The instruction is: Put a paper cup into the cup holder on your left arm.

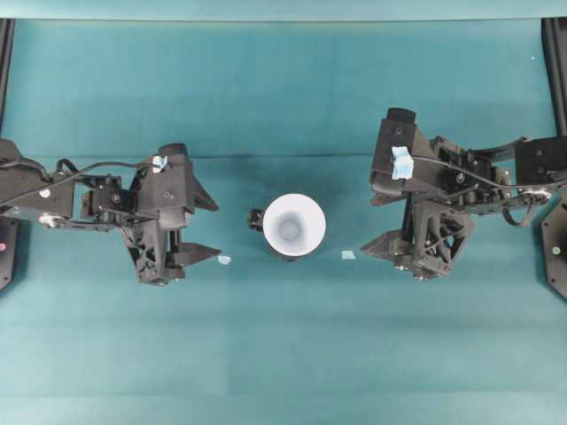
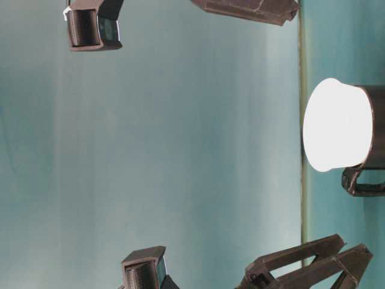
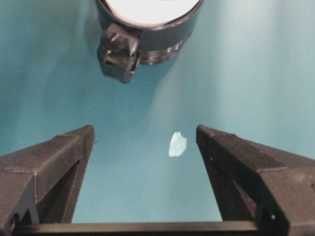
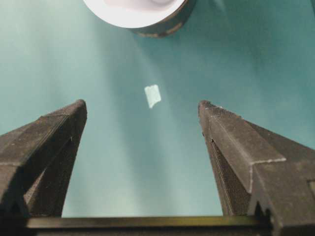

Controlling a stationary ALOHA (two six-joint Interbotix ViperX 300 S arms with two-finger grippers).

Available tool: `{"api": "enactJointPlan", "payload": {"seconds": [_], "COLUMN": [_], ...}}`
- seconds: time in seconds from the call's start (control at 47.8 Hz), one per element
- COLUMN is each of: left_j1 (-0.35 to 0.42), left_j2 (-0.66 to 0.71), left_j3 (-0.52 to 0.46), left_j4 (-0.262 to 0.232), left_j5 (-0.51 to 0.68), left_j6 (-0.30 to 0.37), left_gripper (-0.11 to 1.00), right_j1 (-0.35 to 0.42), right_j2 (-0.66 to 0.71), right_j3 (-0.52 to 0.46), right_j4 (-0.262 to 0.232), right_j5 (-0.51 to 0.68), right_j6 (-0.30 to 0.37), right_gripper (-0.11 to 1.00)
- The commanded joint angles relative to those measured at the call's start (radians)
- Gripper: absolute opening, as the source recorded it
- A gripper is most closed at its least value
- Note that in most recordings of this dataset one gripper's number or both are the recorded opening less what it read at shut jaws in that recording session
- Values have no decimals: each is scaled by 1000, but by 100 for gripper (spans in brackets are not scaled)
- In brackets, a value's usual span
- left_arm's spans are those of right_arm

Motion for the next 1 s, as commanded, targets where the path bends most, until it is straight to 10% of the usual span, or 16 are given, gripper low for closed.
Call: {"api": "enactJointPlan", "payload": {"seconds": [0.0, 0.984], "left_j1": [2, 3], "left_j2": [-3, -2], "left_j3": [-17, -17], "left_j4": [3, 2], "left_j5": [-8, -5], "left_j6": [0, 0], "left_gripper": [92, 92], "right_j1": [2, 2], "right_j2": [-17, -15], "right_j3": [-8, 2], "right_j4": [-2, -3], "right_j5": [-6, -44], "right_j6": [-5, -5], "right_gripper": [84, 84]}}
